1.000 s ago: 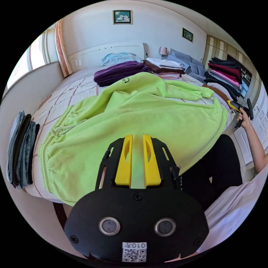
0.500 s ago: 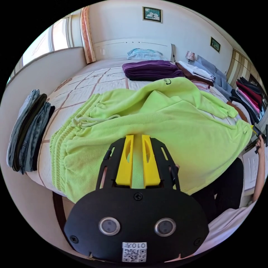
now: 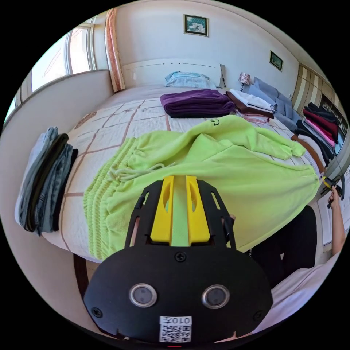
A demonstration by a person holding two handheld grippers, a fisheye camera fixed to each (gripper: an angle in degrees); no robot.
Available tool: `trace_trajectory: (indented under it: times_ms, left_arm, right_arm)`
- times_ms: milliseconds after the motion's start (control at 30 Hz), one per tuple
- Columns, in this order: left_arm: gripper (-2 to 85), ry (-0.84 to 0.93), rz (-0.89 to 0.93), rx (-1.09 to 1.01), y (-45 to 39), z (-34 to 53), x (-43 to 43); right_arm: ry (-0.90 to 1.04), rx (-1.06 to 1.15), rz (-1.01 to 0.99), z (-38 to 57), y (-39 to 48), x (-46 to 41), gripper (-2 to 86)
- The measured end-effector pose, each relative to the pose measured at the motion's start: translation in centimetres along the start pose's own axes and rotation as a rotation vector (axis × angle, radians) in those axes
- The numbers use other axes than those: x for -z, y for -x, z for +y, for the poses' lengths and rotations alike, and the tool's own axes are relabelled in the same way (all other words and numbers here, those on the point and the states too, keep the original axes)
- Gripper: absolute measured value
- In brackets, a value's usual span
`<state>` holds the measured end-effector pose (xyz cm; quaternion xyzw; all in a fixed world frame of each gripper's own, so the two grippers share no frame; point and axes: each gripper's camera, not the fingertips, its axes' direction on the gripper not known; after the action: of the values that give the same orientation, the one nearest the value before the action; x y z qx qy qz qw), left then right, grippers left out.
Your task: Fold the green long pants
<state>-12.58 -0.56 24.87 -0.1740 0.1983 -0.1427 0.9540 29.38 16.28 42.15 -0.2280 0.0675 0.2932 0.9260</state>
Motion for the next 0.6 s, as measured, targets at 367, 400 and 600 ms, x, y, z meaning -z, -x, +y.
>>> trace_trajectory:
  times_ms: [367, 400, 600]
  left_arm:
    - [17.3, 0.188, -0.011, 0.137, 15.2, -15.3, -7.4]
    - [17.6, 0.232, 0.02, 0.154, 15.9, -15.6, -8.6]
    - [12.8, 0.375, 0.054, 0.134, 17.2, -16.9, -13.4]
  right_arm:
    - [0.092, 0.611, -0.276, -8.3, 22.0, -7.0, 13.2]
    - [0.171, 0.66, -0.246, -8.7, 24.0, -9.6, 13.5]
    - [0.404, 0.73, -0.217, -8.1, 27.7, -17.1, 4.9]
